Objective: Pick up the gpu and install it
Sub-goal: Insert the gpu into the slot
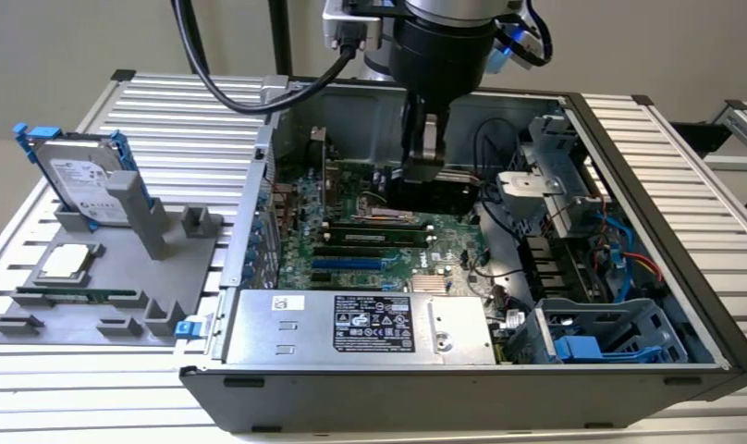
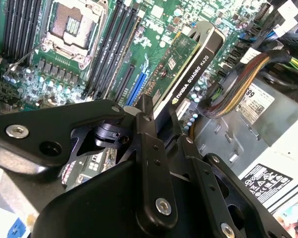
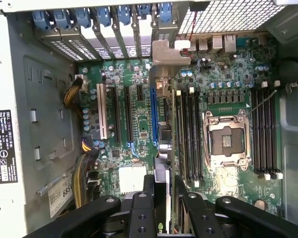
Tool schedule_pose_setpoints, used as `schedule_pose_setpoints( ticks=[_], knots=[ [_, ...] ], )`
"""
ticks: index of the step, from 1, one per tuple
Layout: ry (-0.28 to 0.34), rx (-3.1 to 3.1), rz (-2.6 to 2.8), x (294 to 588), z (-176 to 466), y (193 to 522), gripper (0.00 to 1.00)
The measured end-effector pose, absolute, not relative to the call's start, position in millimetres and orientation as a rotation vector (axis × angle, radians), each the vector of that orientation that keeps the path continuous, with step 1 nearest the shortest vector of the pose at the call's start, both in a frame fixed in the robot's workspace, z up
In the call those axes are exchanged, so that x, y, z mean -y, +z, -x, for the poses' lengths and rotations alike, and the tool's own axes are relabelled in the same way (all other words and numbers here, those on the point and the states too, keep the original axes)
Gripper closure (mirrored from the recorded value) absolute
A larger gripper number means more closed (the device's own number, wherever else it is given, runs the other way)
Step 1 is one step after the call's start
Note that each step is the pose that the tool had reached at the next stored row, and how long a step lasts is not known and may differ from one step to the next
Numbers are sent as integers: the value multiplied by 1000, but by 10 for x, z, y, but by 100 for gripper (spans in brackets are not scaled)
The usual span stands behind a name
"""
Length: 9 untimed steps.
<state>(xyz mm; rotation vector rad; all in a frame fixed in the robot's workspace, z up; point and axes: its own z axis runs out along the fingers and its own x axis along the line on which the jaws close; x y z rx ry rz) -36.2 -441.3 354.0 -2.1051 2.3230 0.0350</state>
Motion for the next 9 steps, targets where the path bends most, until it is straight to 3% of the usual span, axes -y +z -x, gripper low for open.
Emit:
schedule_pose_setpoints(
  ticks=[9],
  knots=[
    [35,-2323,2105,4413,362,3517,100]
  ],
)
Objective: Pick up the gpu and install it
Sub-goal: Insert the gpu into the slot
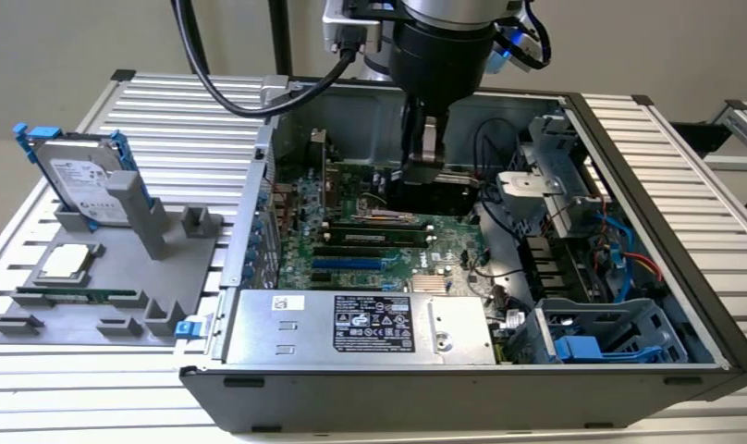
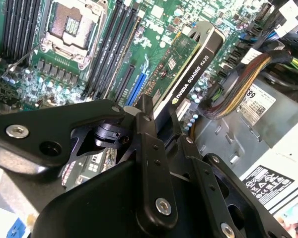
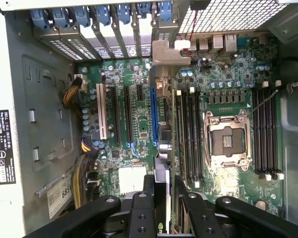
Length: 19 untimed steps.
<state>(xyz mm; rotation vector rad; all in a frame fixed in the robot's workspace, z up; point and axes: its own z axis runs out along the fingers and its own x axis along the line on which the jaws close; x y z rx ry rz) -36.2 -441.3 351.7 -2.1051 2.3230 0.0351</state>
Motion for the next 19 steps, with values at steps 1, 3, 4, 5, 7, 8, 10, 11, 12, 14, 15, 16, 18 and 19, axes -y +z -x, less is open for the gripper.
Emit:
schedule_pose_setpoints(
  ticks=[1,3,4,5,7,8,10,11,12,14,15,16,18,19],
  knots=[
    [35,-2323,2105,4413,362,3515,100],
    [35,-2323,2105,4413,362,3510,100],
    [35,-2323,2105,4413,362,3508,100],
    [35,-2323,2105,4413,362,3506,100],
    [35,-2323,2105,4413,362,3502,100],
    [35,-2323,2105,4413,362,3500,100],
    [35,-2323,2105,4413,362,3494,100],
    [35,-2323,2105,4413,362,3491,100],
    [35,-2323,2105,4413,362,3491,100],
    [35,-2323,2105,4413,362,3486,100],
    [35,-2323,2105,4413,362,3483,100],
    [35,-2323,2105,4413,362,3481,100],
    [35,-2323,2105,4413,362,3474,100],
    [35,-2323,2105,4413,362,3470,100]
  ],
)
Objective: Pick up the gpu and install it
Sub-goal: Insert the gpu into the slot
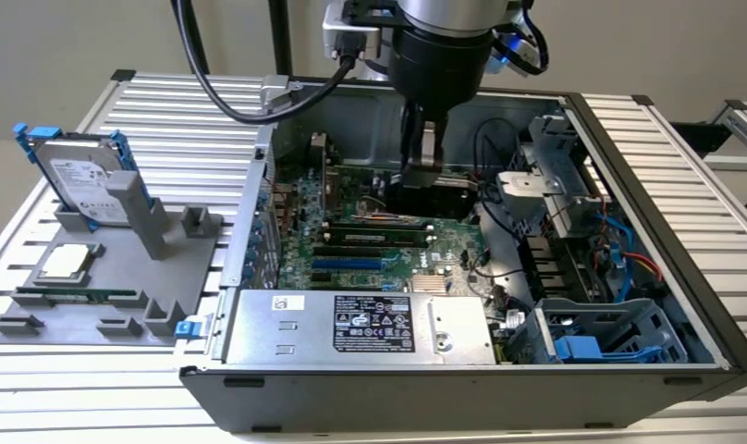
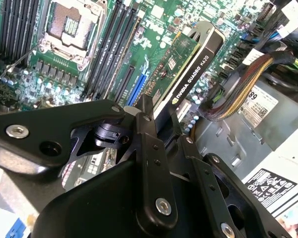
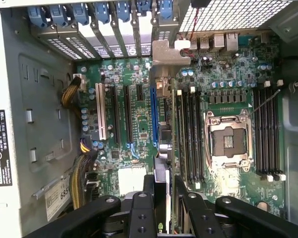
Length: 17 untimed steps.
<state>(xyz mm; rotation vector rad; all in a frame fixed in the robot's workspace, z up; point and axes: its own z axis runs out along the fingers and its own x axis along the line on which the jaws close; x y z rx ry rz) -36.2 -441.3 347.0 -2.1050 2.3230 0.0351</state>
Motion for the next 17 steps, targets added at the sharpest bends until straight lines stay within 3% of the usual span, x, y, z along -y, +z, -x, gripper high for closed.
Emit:
schedule_pose_setpoints(
  ticks=[17],
  knots=[
    [35,-2323,2105,4413,362,3432,100]
  ],
)
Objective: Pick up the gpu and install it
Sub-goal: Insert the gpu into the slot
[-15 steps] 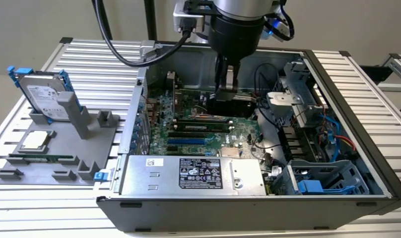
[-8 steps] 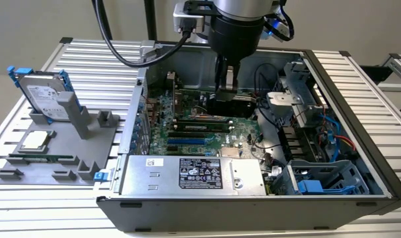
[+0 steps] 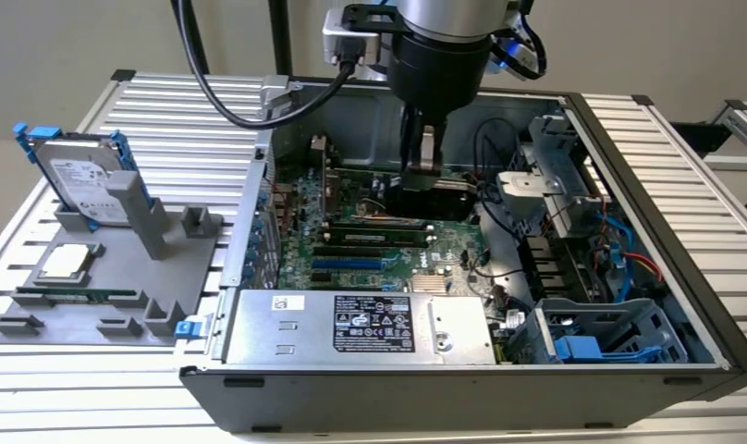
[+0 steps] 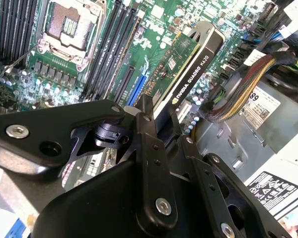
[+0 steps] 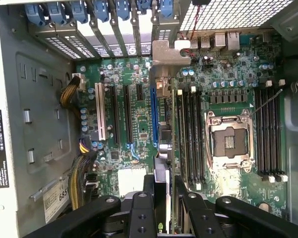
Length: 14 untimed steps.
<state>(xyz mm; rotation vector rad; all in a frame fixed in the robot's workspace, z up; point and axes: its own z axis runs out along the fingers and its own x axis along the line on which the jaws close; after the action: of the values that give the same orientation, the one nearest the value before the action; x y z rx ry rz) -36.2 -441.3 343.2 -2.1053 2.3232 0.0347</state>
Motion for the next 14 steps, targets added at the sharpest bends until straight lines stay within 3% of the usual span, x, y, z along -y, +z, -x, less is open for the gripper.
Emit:
schedule_pose_setpoints(
  ticks=[14],
  knots=[
    [33,-2324,2106,4413,362,3387,100]
  ],
)
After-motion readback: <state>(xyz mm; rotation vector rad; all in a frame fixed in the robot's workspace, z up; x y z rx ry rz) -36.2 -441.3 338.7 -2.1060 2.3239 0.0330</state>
